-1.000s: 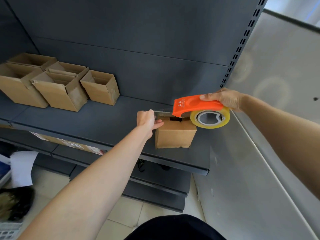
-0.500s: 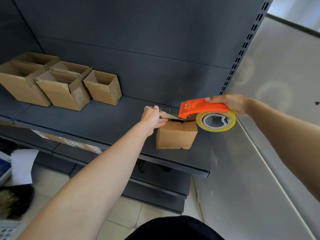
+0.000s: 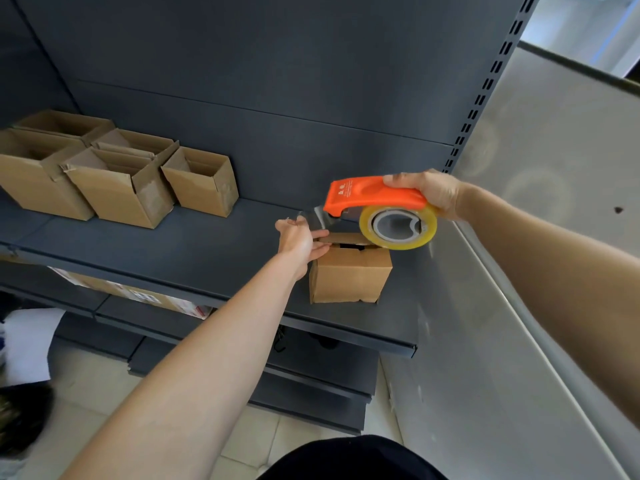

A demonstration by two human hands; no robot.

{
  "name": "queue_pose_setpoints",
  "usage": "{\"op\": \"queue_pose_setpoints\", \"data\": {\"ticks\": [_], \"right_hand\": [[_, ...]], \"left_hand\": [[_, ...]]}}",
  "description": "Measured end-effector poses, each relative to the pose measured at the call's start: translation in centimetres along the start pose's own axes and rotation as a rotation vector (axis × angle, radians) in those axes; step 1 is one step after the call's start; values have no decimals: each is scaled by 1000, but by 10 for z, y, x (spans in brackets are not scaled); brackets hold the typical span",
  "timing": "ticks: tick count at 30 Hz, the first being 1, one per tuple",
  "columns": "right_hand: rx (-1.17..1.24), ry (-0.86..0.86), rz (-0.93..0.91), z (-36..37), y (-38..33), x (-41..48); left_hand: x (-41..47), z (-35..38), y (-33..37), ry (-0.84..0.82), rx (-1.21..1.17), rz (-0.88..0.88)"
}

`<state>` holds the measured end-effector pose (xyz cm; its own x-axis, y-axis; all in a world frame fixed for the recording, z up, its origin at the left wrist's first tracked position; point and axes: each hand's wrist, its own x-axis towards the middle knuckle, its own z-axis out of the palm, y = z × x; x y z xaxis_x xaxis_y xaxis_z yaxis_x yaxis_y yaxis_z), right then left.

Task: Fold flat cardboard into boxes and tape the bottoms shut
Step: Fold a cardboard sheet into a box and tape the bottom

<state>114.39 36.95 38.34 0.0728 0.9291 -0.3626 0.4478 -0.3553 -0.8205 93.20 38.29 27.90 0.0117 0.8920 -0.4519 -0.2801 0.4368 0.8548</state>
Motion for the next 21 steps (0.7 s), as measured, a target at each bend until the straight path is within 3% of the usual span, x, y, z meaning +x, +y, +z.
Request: {"op": "queue_pose_setpoints", "data": {"ticks": [5, 10, 16, 21], "right_hand": [[-44, -3, 43, 11, 19, 2], [-60, 12, 45, 6, 22, 4], [-105, -12, 28, 7, 20, 8], [-159, -44, 1, 11, 15, 10]], "left_hand": [[1, -3, 6, 1, 74, -22], [11, -32, 23, 28, 380, 56], [8, -53, 8, 28, 171, -106], [5, -52, -14, 30, 140, -219]]}}
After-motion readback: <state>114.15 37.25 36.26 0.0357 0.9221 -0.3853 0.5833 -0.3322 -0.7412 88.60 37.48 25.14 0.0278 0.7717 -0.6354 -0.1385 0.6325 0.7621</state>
